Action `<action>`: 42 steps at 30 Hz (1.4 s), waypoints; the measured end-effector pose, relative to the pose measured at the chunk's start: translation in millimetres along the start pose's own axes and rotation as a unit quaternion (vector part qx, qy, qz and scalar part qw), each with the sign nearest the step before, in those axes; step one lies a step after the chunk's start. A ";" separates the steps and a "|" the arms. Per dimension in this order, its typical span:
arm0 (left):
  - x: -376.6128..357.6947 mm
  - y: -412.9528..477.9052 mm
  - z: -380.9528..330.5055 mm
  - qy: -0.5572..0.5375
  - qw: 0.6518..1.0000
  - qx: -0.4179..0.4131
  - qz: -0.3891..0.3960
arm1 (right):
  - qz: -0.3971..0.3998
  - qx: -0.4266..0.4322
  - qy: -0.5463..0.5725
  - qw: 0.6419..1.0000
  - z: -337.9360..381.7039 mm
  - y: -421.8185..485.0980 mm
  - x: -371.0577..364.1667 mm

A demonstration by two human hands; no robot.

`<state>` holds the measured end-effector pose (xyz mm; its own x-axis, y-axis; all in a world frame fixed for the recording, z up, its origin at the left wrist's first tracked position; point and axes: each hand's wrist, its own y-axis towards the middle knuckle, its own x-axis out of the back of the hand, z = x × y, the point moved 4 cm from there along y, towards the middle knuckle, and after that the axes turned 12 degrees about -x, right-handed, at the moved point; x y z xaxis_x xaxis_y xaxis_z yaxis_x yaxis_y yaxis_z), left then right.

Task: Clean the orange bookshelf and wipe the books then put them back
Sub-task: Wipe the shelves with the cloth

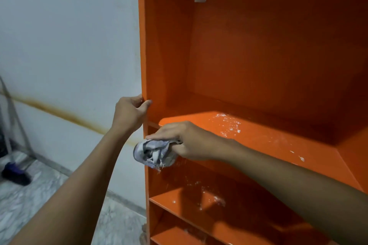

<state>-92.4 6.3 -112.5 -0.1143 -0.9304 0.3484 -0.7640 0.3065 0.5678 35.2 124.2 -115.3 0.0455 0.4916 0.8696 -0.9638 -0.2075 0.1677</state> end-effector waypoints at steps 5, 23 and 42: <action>2.7 -0.9 -3.8 -0.024 1.000 0.004 0.009 | -0.099 -0.066 0.111 0.987 -4.4 -4.6 31.9; -0.6 -7.3 -13.0 -0.005 0.999 0.033 0.017 | -0.210 -0.306 -0.025 0.928 -84.4 21.7 140.4; -1.8 -2.2 -7.1 -0.002 0.999 0.040 0.012 | -0.113 -0.315 -0.109 0.936 -173.7 111.8 90.8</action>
<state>-85.9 8.8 -109.1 -0.1363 -0.9239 0.3575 -0.8096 0.3119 0.4973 -114.1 292.5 -98.3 0.2527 0.2637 0.9309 -0.8837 0.4547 0.1111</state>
